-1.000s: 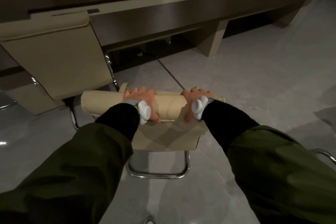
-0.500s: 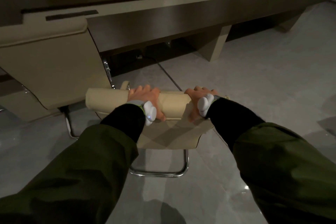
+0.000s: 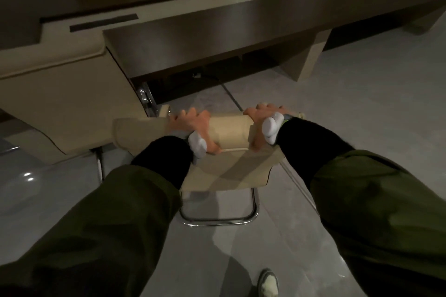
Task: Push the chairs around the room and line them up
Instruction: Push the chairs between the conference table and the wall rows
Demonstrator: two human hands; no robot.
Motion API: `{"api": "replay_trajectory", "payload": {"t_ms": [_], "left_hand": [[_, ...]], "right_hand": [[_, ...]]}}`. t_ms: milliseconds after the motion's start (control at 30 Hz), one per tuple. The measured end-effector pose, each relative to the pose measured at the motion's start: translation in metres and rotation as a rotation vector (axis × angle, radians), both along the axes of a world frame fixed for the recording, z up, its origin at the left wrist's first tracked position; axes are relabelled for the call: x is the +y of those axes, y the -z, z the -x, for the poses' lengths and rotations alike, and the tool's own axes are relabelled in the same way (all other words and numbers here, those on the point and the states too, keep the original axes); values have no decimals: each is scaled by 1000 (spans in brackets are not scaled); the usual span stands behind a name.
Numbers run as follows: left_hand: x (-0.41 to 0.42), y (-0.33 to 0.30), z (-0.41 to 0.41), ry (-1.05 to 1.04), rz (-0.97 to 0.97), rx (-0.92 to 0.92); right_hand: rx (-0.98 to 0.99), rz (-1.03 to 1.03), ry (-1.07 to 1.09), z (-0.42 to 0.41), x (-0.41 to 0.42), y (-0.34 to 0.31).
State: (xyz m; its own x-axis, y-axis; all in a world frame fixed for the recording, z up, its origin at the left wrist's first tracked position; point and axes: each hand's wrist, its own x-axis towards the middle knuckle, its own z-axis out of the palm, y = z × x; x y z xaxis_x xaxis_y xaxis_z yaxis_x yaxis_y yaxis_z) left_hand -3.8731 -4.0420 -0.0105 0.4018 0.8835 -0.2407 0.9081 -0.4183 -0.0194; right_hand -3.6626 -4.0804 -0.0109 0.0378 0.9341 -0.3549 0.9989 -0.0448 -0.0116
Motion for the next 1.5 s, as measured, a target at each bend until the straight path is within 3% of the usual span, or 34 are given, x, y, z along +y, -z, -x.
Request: {"api": "replay_trajectory", "payload": {"t_ms": [167, 467, 833, 967, 1067, 1167, 1333, 1500], "left_hand": [[32, 3, -37, -18, -71, -15], [85, 1, -85, -116, -28, -40], [159, 2, -120, -186, 28, -57], [189, 3, -131, -203, 17, -61], [222, 3, -137, -208, 29, -70], [256, 7, -142, -228, 36, -68], [313, 7, -147, -232, 53, -68], [358, 9, -149, -237, 66, -95]], "right_hand": [[-173, 36, -135, -34, 49, -1], [104, 50, -153, -98, 129, 5], [9, -29, -194, -127, 208, 2], [120, 103, -176, -141, 250, 1], [151, 56, -170, -147, 283, 4], [-15, -40, -204, -148, 310, 3], [-9, 127, -199, -155, 366, -8], [15, -8, -204, -157, 409, 2]]}}
